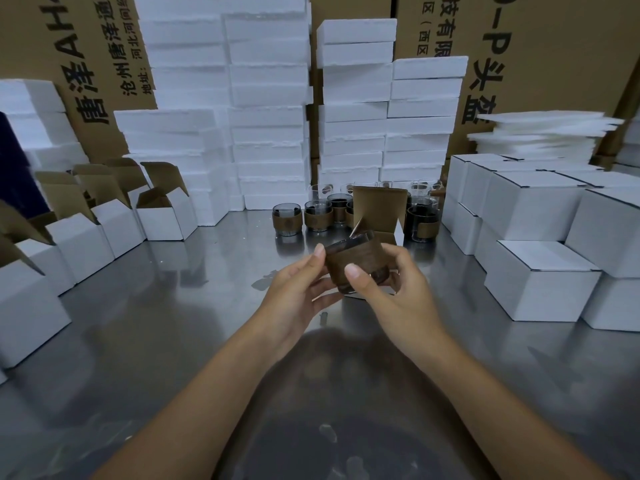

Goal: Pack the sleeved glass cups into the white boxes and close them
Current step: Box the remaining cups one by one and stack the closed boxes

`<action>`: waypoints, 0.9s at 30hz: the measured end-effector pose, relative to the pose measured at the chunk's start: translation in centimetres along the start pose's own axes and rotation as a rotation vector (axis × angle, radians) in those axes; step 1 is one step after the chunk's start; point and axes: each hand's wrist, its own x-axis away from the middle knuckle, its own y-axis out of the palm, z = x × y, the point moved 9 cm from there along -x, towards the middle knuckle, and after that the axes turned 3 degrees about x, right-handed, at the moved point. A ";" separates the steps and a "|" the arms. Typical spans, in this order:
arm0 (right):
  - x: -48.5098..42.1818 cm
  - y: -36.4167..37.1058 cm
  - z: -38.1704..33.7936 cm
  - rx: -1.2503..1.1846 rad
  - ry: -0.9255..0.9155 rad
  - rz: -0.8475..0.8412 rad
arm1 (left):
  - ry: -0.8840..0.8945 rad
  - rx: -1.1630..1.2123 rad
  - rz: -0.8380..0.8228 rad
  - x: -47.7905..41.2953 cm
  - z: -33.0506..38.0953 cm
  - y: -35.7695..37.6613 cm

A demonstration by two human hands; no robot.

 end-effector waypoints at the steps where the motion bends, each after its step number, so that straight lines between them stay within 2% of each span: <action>1: 0.0 0.0 0.0 -0.003 -0.002 -0.001 | -0.001 -0.006 -0.001 0.1 0.0 0.0; 7: -0.1 -0.1 0.1 -0.003 -0.016 0.011 | 0.007 -0.029 -0.031 0.3 0.2 0.4; 13: 0.2 0.4 0.2 0.102 -0.031 -0.081 | 0.066 -0.051 -0.076 0.6 1.1 0.8; 19: 0.0 -0.1 -0.4 0.139 -0.161 -0.049 | 0.095 0.048 -0.141 0.4 1.2 1.1; 27: -0.1 -0.2 -0.7 0.131 -0.211 -0.013 | 0.122 0.083 -0.187 0.3 1.5 1.4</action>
